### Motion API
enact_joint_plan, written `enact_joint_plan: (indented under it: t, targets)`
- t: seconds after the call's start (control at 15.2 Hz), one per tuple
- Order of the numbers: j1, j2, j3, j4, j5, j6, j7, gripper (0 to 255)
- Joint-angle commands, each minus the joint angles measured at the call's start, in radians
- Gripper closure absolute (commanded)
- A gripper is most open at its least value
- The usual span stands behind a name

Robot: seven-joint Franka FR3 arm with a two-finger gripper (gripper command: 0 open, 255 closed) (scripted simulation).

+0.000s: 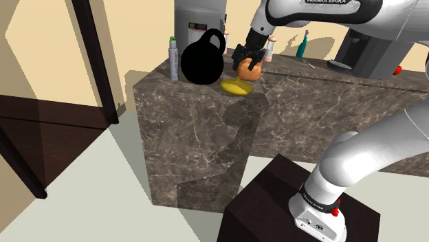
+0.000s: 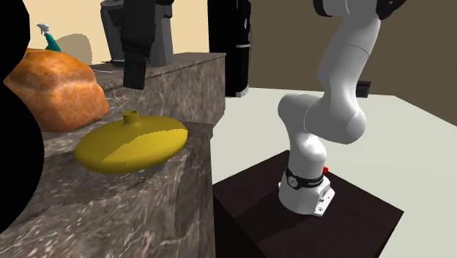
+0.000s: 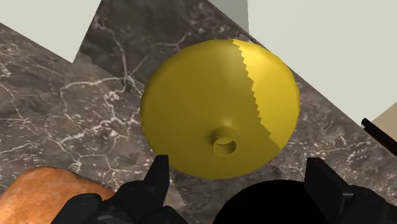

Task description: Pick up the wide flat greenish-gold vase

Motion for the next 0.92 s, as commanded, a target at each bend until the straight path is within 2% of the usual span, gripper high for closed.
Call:
enact_joint_plan:
  t: [0.0,0.33,0.46,0.53,0.86]
  targets:
    - [-0.001,0.001,0.0,-0.014,-0.002,0.023,0.0,0]
    - [-0.001,-0.008,0.0,-0.098,-0.001,0.097,-0.002,0]
    - [-0.001,-0.008,0.0,-0.098,-0.001,0.097,-0.002,0]
    - [-0.001,-0.008,0.001,-0.097,-0.001,0.096,-0.001,255]
    - [-0.001,-0.008,0.001,-0.096,-0.001,0.096,-0.001,255]
